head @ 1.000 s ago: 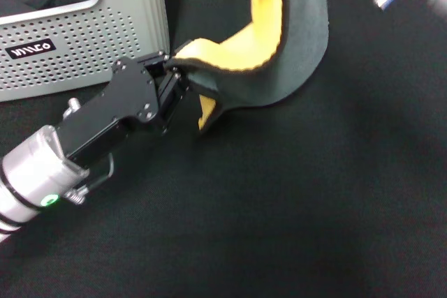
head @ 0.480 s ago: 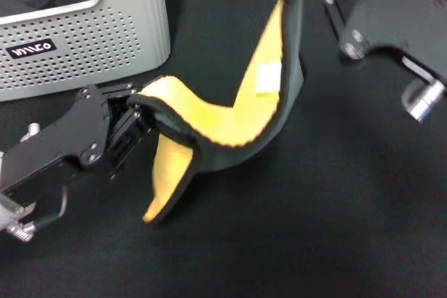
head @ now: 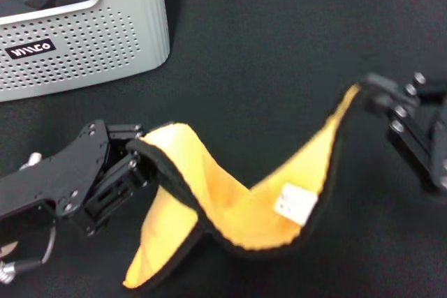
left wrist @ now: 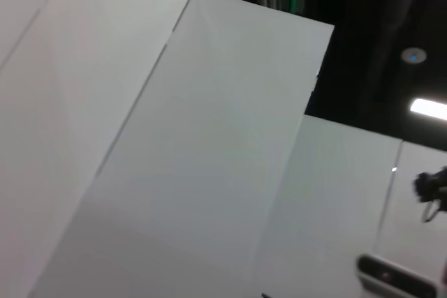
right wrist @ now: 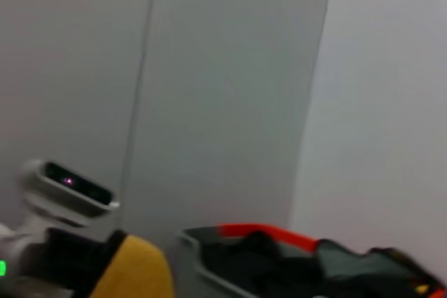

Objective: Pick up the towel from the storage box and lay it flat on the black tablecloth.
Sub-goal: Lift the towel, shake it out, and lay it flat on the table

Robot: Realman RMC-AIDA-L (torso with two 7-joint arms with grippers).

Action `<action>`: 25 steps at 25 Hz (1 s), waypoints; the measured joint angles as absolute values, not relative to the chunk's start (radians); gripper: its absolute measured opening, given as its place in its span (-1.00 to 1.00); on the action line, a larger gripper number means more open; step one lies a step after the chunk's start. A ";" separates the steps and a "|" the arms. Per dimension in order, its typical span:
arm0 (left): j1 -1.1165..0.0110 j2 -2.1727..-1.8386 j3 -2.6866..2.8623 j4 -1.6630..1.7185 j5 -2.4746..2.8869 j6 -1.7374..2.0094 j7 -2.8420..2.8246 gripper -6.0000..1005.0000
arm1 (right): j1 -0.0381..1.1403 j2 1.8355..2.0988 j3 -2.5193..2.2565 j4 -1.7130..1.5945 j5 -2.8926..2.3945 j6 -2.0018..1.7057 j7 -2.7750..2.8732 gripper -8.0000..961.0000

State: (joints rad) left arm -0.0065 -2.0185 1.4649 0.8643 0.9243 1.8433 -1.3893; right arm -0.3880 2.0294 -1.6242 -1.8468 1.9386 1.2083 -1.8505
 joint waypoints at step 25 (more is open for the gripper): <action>-0.244 -2.052 1.339 0.520 1.169 1.887 -1.603 -0.96 | -0.165 2.021 -1.210 -1.223 1.991 1.713 -1.618 -0.94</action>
